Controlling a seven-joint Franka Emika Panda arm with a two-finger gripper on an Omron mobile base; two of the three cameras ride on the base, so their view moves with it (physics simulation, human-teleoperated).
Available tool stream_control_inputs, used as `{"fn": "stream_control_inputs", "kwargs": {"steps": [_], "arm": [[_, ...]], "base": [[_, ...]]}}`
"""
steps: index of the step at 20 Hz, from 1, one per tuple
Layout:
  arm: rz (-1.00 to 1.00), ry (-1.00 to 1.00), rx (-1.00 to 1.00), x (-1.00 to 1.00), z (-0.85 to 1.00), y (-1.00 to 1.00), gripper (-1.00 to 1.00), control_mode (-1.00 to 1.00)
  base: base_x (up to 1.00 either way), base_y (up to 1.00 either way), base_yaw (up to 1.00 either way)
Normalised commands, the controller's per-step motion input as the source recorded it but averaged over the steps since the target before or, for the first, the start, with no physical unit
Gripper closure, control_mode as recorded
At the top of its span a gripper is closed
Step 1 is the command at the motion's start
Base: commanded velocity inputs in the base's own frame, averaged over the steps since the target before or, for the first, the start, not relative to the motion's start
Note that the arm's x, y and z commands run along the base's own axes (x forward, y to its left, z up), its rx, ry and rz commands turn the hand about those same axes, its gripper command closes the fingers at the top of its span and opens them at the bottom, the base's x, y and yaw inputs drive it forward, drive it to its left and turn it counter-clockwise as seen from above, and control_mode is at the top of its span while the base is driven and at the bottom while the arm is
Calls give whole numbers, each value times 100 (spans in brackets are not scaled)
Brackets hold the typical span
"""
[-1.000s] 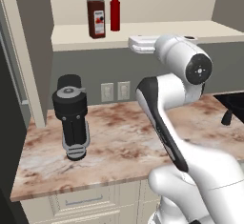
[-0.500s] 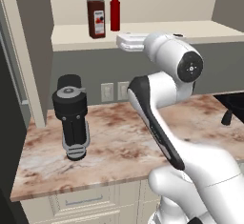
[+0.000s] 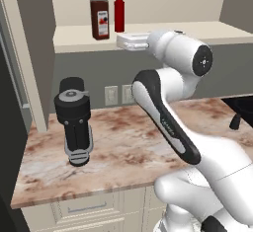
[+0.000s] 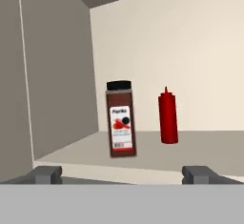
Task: Collect the paprika, ketchup, and shaker from the cabinet and place them next to the stove.
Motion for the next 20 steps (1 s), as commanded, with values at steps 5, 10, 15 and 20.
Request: {"fn": "stream_control_inputs", "kwargs": {"steps": [5,10,15,20], "arm": [[17,0,2,35,3,0,-100,-100],[8,0,2,29,7,-10,-100,-100],[-2,2,0,34,6,-11,-100,-100],[-12,1,0,26,5,13,-100,-100]], "base": [[0,0,0],[0,0,0],[0,0,0],[0,0,0]]}}
